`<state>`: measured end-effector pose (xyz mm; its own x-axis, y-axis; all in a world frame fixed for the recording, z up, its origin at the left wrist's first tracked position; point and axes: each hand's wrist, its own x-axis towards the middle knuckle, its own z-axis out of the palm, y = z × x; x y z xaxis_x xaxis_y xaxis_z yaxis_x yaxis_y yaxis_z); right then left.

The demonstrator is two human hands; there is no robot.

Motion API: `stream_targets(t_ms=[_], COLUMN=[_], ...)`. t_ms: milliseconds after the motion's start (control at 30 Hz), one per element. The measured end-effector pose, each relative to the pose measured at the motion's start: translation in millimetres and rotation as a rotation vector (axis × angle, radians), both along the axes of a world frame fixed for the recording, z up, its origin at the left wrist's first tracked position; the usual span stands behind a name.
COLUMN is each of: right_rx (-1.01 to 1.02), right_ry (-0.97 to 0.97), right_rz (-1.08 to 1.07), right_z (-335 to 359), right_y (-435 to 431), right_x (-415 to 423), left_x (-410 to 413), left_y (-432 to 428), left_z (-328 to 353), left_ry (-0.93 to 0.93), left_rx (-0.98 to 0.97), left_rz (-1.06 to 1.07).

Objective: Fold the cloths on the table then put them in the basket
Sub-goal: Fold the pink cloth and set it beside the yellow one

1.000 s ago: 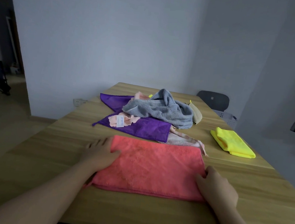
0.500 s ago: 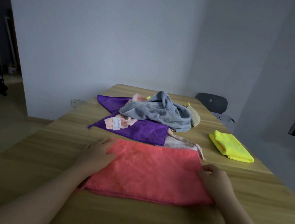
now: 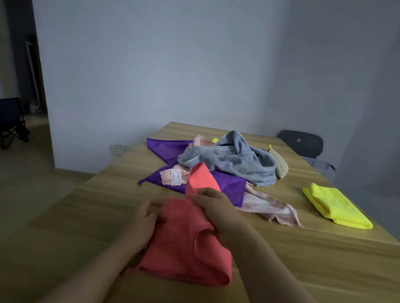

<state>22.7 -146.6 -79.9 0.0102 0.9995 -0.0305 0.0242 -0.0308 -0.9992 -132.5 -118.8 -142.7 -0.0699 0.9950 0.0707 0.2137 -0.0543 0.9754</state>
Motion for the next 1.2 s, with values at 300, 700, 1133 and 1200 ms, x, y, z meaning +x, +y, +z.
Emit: stream_targets(t_ms=[300,700,1133,1200], right_rx=[0.114,0.119,0.239,0.130], right_ry=[-0.248,-1.171,-1.232,-1.285], right_rz=[-0.115,-0.040,-0.026,0.067], right_z=[-20,-57,-45,-55], right_y=[-3,-14,9,16], right_x=[8,86,63,60], left_x=[-6,10,53,47], left_y=[0,-14,16,22], left_z=[2,-1,8,-3], left_ry=[0.212,0.503,1.060,1.186], left_rx=[0.053,0.153,0.184,0.088], left_rz=[-0.042,-0.117,-0.385,-0.368])
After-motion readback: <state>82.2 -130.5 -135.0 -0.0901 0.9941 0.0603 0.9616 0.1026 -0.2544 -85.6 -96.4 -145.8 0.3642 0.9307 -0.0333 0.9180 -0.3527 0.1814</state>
